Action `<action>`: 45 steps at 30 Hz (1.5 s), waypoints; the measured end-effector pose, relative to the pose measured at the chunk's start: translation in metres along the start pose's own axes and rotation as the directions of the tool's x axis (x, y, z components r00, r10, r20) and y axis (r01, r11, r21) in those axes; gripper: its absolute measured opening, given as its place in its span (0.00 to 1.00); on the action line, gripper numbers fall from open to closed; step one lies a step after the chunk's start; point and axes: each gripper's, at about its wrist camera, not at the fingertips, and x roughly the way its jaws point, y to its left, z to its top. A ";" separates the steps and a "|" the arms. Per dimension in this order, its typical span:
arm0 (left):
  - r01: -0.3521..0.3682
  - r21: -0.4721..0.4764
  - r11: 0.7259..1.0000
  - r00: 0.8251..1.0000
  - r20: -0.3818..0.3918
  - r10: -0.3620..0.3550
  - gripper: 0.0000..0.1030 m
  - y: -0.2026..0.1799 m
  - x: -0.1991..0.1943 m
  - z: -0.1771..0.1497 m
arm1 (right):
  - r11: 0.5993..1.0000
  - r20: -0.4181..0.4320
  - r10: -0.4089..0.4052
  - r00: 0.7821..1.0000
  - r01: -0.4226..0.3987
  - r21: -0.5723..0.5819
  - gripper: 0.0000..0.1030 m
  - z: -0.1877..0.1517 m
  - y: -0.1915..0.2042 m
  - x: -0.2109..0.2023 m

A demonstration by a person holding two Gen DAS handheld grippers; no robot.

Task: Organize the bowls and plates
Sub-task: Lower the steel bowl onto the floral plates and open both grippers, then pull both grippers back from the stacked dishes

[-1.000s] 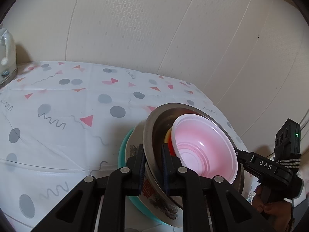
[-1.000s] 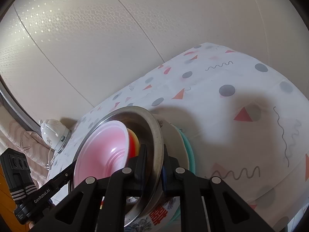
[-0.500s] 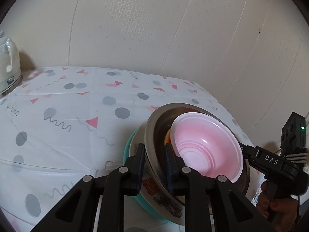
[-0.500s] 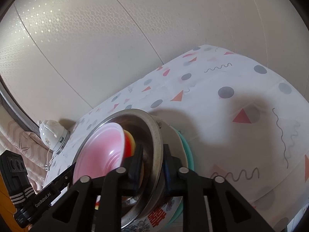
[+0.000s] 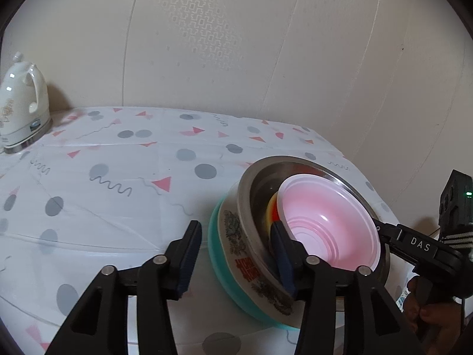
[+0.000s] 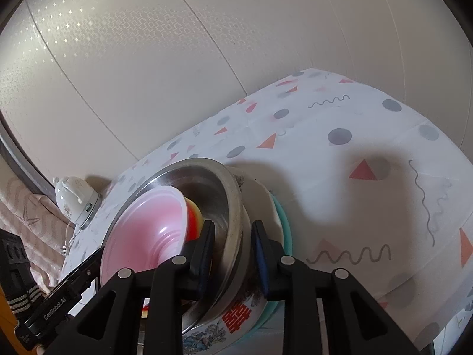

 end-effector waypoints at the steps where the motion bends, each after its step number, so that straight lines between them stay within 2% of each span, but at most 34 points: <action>1: -0.011 0.002 1.000 1.000 0.006 0.011 0.52 0.000 -0.002 -0.001 | 1.000 0.000 0.001 1.000 -0.001 0.002 0.25 0.000 0.000 0.000; 6: -0.064 0.007 0.998 0.997 0.030 0.064 0.71 0.004 -0.011 -0.004 | 1.000 0.016 0.001 1.000 -0.001 0.001 0.29 -0.002 0.003 -0.005; 11: -0.066 -0.003 0.998 0.997 0.039 0.066 0.79 0.007 -0.019 -0.009 | 1.000 0.031 -0.013 0.999 0.013 -0.006 0.33 -0.005 0.005 -0.011; 16: -0.084 0.013 0.996 0.995 0.048 0.083 0.80 0.005 -0.027 -0.014 | 1.000 0.038 -0.006 0.999 0.007 -0.010 0.34 -0.009 0.008 -0.018; 18: -0.099 0.021 0.995 0.994 0.053 0.098 0.85 0.005 -0.029 -0.015 | 1.000 0.043 -0.009 0.999 0.010 -0.018 0.34 -0.011 0.010 -0.021; 31: -0.176 0.037 0.984 0.983 0.061 0.174 0.99 0.002 -0.037 -0.033 | 0.999 0.057 -0.025 0.998 0.027 -0.036 0.35 -0.026 0.012 -0.035; 39: -0.210 0.076 0.975 0.976 0.071 0.205 1.00 -0.006 -0.044 -0.045 | 0.995 0.102 -0.057 0.993 0.065 -0.079 0.39 -0.037 0.017 -0.049; 45: -0.208 0.059 0.976 0.978 0.048 0.205 1.00 -0.004 -0.045 -0.049 | 0.993 0.107 -0.064 0.992 0.074 -0.095 0.40 -0.042 0.023 -0.055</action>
